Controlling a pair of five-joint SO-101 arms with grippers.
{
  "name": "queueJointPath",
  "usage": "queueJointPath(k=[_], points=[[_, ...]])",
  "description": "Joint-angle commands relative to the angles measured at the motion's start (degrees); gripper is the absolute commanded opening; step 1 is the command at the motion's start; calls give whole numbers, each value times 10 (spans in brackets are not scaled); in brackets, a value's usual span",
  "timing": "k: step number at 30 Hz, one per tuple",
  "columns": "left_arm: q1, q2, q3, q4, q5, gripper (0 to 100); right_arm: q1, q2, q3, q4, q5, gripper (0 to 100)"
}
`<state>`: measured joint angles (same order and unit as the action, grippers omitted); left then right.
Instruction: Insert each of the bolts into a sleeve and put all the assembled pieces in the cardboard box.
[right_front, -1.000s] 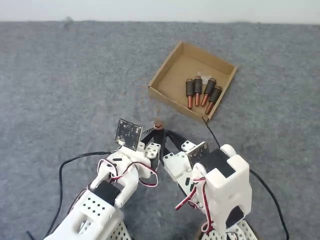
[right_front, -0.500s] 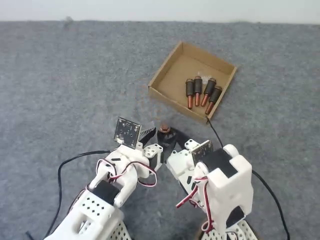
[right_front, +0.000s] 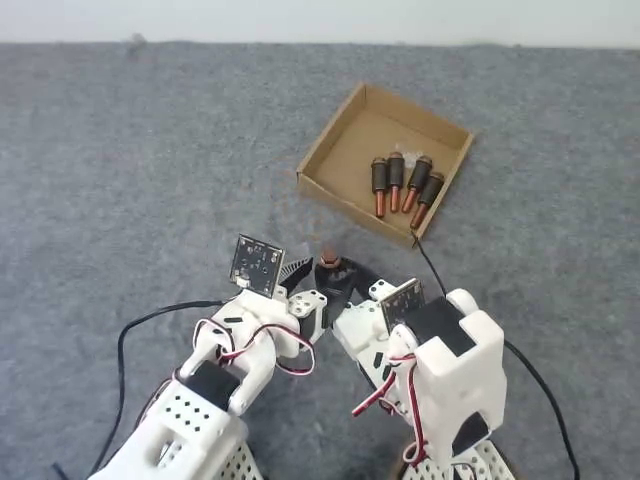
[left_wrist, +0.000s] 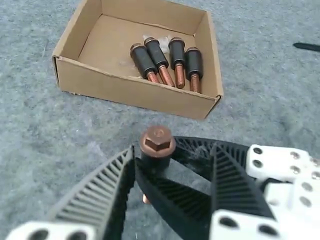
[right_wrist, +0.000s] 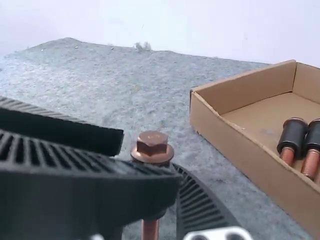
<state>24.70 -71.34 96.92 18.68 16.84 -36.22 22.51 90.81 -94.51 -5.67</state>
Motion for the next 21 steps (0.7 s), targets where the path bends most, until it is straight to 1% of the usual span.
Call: queueJointPath(k=[1,2,5,7,19,21], points=[[-2,-8,-15,-14,-3,231,10,-39,-1,-1,-5,6],[-13,-8,-15,-25,1,232,10,-39,-1,-1,-5,6],[-52,-8,-16,-69,45,232,9,-37,-1,-1,-5,6],[-65,-8,-16,-84,52,232,9,-37,-1,-1,-5,6],[-69,-8,-13,-82,54,228,9,-36,-1,-1,-5,6],[-69,-8,-12,-67,54,228,9,-36,-1,-1,-4,6]])
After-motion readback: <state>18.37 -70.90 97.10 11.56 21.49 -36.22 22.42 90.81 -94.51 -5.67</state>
